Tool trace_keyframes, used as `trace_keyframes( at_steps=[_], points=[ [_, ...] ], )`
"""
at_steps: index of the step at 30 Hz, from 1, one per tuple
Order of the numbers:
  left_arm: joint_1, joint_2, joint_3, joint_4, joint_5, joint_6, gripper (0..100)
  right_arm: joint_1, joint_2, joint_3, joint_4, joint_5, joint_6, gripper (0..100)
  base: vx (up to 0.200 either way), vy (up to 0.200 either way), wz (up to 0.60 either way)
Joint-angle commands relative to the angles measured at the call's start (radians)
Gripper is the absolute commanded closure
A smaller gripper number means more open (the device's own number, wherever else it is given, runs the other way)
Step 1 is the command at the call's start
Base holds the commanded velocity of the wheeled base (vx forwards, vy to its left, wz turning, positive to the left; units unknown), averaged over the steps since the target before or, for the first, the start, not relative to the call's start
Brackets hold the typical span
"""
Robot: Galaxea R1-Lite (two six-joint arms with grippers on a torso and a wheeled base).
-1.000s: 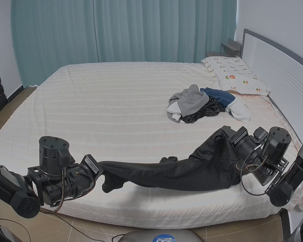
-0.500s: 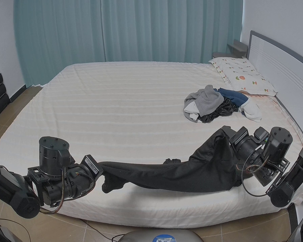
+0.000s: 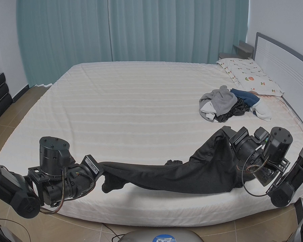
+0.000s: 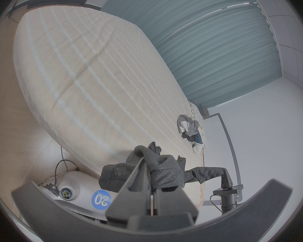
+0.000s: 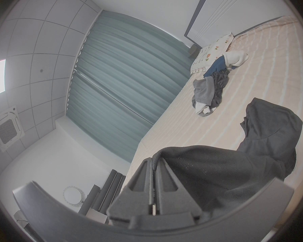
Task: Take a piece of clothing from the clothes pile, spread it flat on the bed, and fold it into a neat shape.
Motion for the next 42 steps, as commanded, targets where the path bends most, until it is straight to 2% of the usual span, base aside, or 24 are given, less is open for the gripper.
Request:
trace_keyframes(
  at_steps=[1, 4, 8, 17, 28, 37, 39, 42],
  points=[
    [-0.001, 0.004, 0.000, -0.001, 0.001, 0.000, 100, 0.000, -0.003, 0.004, -0.006, 0.000, 0.000, 100, 0.000, 0.200, 0.00],
    [-0.001, 0.004, 0.000, -0.001, 0.001, 0.000, 100, 0.000, -0.001, 0.024, -0.008, 0.000, -0.012, 100, 0.000, 0.067, 0.00],
    [-0.007, 0.004, 0.004, -0.001, 0.001, 0.001, 100, 0.003, -0.003, 0.053, -0.008, 0.000, -0.080, 100, 0.000, 0.000, 0.00],
    [-0.019, 0.019, 0.007, 0.001, -0.001, 0.001, 100, 0.006, -0.046, 0.095, -0.008, 0.006, -0.094, 100, 0.000, 0.000, 0.00],
    [-0.058, 0.015, 0.015, 0.002, 0.001, 0.006, 100, 0.014, -0.139, 0.133, -0.008, 0.063, -0.109, 100, -0.200, 0.000, 0.00],
    [-0.093, -0.028, 0.034, 0.016, 0.004, 0.038, 100, 0.018, -0.239, 0.171, -0.008, 0.100, -0.192, 100, -0.200, 0.000, 0.00],
    [-0.093, -0.045, 0.035, 0.024, 0.018, 0.082, 100, 0.022, -0.320, 0.191, -0.006, 0.131, -0.222, 100, -0.200, 0.000, 0.00],
    [-0.093, -0.113, 0.035, 0.038, 0.021, 0.102, 100, 0.058, -0.398, 0.204, -0.003, 0.134, -0.273, 100, -0.200, 0.000, 0.00]
  ],
)
